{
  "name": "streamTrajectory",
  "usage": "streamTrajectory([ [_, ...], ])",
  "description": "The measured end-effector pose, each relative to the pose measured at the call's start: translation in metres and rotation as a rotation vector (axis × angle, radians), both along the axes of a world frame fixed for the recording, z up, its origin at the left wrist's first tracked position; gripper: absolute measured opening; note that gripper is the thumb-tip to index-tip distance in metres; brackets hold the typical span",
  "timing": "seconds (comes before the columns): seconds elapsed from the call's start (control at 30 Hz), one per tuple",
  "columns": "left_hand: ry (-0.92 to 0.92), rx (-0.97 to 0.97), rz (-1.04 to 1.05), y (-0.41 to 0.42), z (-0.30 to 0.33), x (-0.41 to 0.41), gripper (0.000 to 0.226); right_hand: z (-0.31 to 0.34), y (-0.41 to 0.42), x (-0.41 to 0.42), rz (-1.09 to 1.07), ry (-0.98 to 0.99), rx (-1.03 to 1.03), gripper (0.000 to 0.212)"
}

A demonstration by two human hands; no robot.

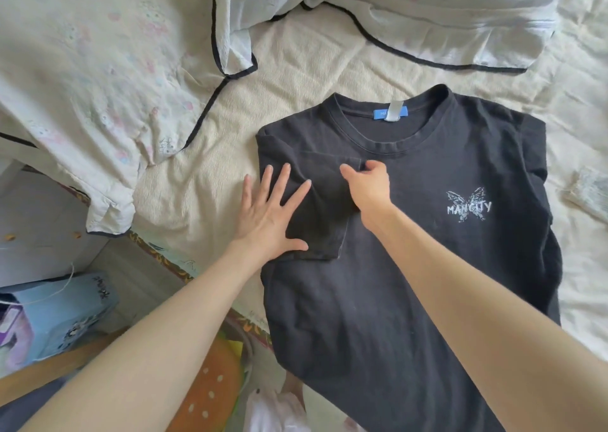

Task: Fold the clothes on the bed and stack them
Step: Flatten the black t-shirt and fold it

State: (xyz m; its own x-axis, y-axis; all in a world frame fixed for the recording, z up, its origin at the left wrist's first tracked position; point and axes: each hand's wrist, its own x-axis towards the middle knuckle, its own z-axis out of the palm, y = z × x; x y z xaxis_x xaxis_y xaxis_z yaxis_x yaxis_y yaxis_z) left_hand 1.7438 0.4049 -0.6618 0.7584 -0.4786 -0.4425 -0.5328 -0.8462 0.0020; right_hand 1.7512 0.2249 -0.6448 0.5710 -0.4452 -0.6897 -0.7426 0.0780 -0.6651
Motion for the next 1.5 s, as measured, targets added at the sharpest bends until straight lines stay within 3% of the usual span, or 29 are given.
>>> streamTrajectory([
  [0.13,-0.034,-0.161,0.102,-0.007,0.007,0.005,0.088,0.005,-0.004,0.004,0.007,0.056,-0.036,0.019],
  [0.3,0.025,-0.011,0.007,-0.014,0.002,0.011,0.09,0.004,-0.017,-0.001,0.021,0.065,0.013,0.023],
  [0.5,0.053,0.044,0.031,-0.027,0.006,-0.001,0.089,0.004,-0.06,-0.06,0.536,0.007,-0.508,0.046],
  [0.63,0.101,0.032,0.05,-0.057,0.004,-0.033,0.086,-0.003,-0.111,-0.128,0.932,0.154,-0.835,0.057],
  [0.7,0.126,0.004,0.032,-0.083,0.001,-0.043,0.085,-0.006,-0.14,-0.154,0.969,0.215,-0.881,0.061],
  [0.77,0.126,-0.012,-0.05,-0.114,-0.004,-0.053,0.082,-0.001,-0.166,-0.17,0.868,0.173,-0.898,0.061],
  [0.9,0.182,-0.041,-0.131,-0.181,-0.014,-0.07,0.082,0.005,-0.209,-0.178,0.458,-0.068,-1.0,0.037],
  [0.97,0.239,-0.054,-0.033,-0.208,-0.019,-0.074,0.089,0.006,-0.232,-0.169,0.218,-0.051,-0.786,0.032],
  [1.03,0.289,-0.026,0.078,-0.224,-0.025,-0.075,0.097,0.004,-0.252,-0.154,0.031,0.109,-0.493,0.034],
  [1.13,0.284,0.043,0.113,-0.231,-0.028,-0.078,0.103,-0.004,-0.267,-0.13,-0.017,0.307,-0.227,0.045],
  [1.23,0.275,0.063,0.11,-0.231,-0.027,-0.077,0.104,-0.01,-0.272,-0.11,-0.215,0.265,0.197,0.034],
  [1.3,0.268,0.086,0.106,-0.233,-0.025,-0.077,0.103,-0.006,-0.276,-0.106,-0.431,0.16,0.401,0.011],
  [1.4,0.269,0.115,0.106,-0.237,-0.022,-0.077,0.103,0.006,-0.284,-0.109,-0.646,-0.087,0.346,0.018],
  [1.5,0.27,0.134,0.105,-0.238,-0.02,-0.077,0.103,0.021,-0.288,-0.121,-0.616,-0.331,-0.101,0.021],
])
